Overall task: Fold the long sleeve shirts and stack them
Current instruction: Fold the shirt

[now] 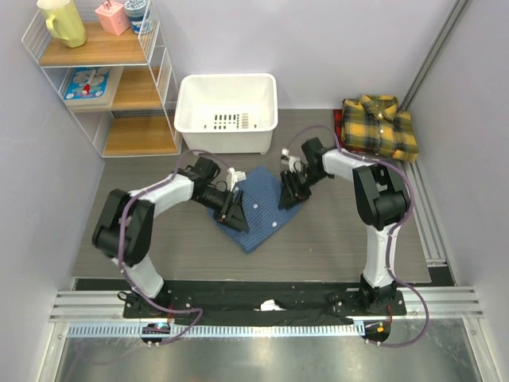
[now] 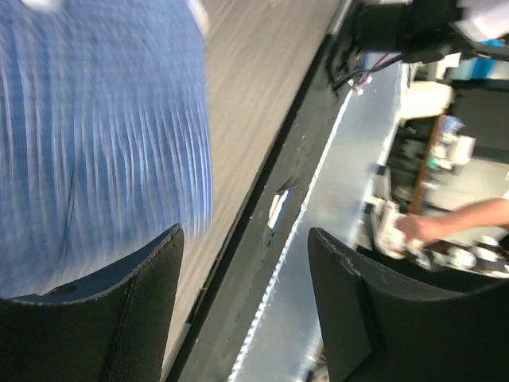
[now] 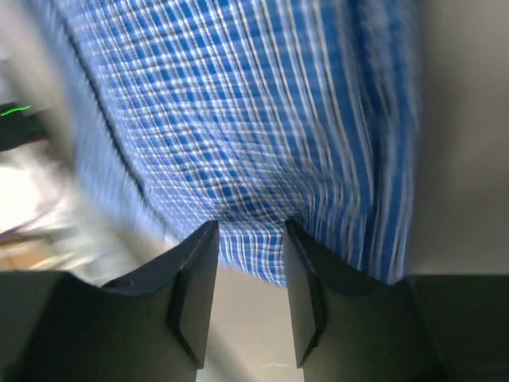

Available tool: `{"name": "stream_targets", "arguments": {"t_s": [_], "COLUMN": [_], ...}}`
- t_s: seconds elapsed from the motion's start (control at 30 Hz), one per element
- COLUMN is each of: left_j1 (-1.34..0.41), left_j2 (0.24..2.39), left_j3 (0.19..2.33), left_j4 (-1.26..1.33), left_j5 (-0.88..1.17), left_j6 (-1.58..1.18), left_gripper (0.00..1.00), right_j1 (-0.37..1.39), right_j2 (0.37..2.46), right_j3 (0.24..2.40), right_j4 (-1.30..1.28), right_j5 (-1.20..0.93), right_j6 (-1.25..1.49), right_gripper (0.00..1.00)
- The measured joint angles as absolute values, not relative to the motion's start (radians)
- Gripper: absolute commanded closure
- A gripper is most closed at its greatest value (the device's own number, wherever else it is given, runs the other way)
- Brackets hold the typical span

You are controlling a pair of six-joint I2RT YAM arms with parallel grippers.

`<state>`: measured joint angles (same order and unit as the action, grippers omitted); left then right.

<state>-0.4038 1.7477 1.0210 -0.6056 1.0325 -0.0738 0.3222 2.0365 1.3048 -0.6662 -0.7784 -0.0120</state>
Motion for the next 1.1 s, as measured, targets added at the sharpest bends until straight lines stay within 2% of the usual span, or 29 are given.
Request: {"name": "stream_targets", "arguments": {"t_s": [0.17, 0.37, 0.5, 0.6, 0.87, 1.1], "left_j1": [-0.309, -0.132, -0.119, -0.118, -0.114, -0.110], "left_j2": [1.518, 1.375, 1.373, 1.398, 1.536, 1.754], "left_j3": [1.029, 0.957, 0.870, 0.823, 0.812, 0.795], "left_j4": [-0.643, -0.562, -0.476, -0.410, -0.261, -0.089], "left_j5": [0.991, 0.902, 0.846, 0.821, 0.804, 0.877], "left_j6": [-0.054, -0.181, -0.304, -0.393, -0.472, -0.499], "left_gripper": [0.32, 0.29, 0.29, 0.30, 0.33, 0.35], "right_j1": [0.331, 0.426, 0.553, 0.610, 0.607, 0.608], "right_j2": [2.118, 2.027, 1.943, 1.955, 1.961, 1.936], "right_j3": [1.617, 1.613, 1.503, 1.458, 1.345, 1.309], "right_j4": [-0.711, -0.712, -0.649, -0.608, -0.478, -0.502], "right_j5": [-0.494, -0.374, -0.355, -0.352, -0.392, -0.471], "right_j6": [-0.283, -0.423, -0.456, -0.477, -0.579, -0.708], "right_gripper": [0.40, 0.21, 0.19, 0.18, 0.17, 0.19]}}
